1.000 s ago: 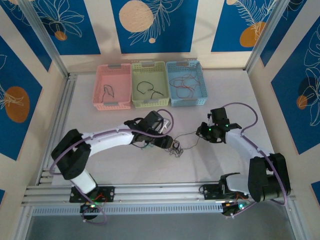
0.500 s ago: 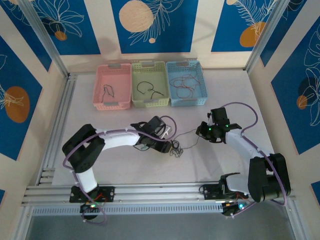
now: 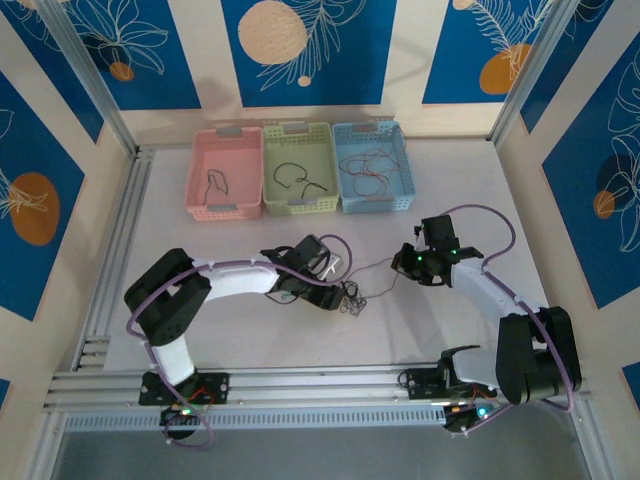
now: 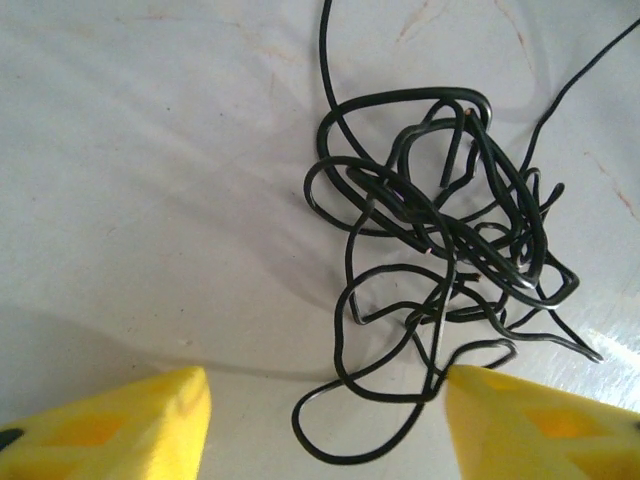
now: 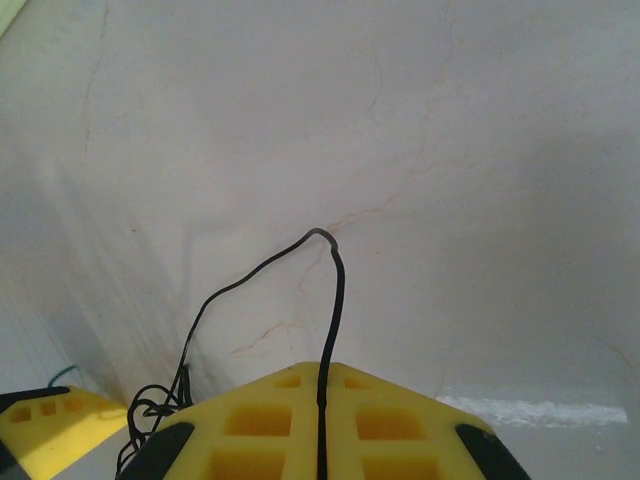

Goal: Untangle the cables

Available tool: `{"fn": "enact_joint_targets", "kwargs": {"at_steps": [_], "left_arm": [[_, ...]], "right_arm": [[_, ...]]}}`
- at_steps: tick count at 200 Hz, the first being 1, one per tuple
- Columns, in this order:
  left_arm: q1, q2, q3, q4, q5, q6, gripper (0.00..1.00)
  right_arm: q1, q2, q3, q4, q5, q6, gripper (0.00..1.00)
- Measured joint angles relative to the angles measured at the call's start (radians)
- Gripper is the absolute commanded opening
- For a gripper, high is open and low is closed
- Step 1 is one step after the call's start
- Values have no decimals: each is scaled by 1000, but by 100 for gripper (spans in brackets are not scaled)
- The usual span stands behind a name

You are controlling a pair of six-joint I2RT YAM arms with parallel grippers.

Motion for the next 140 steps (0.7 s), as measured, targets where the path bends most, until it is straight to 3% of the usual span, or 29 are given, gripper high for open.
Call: {"fn": "enact_joint_targets", "kwargs": {"at_steps": [32, 86, 140], "left_arm": [[0, -1, -1, 3, 3, 16, 65], [-2, -2, -1, 11, 29, 55, 49], [-2, -1, -1, 20, 30, 63, 20]], "right_arm": [[0, 1, 0, 0, 0, 0, 10], [0, 7, 0, 0, 0, 0, 9], [0, 8, 0, 0, 0, 0, 9]]}}
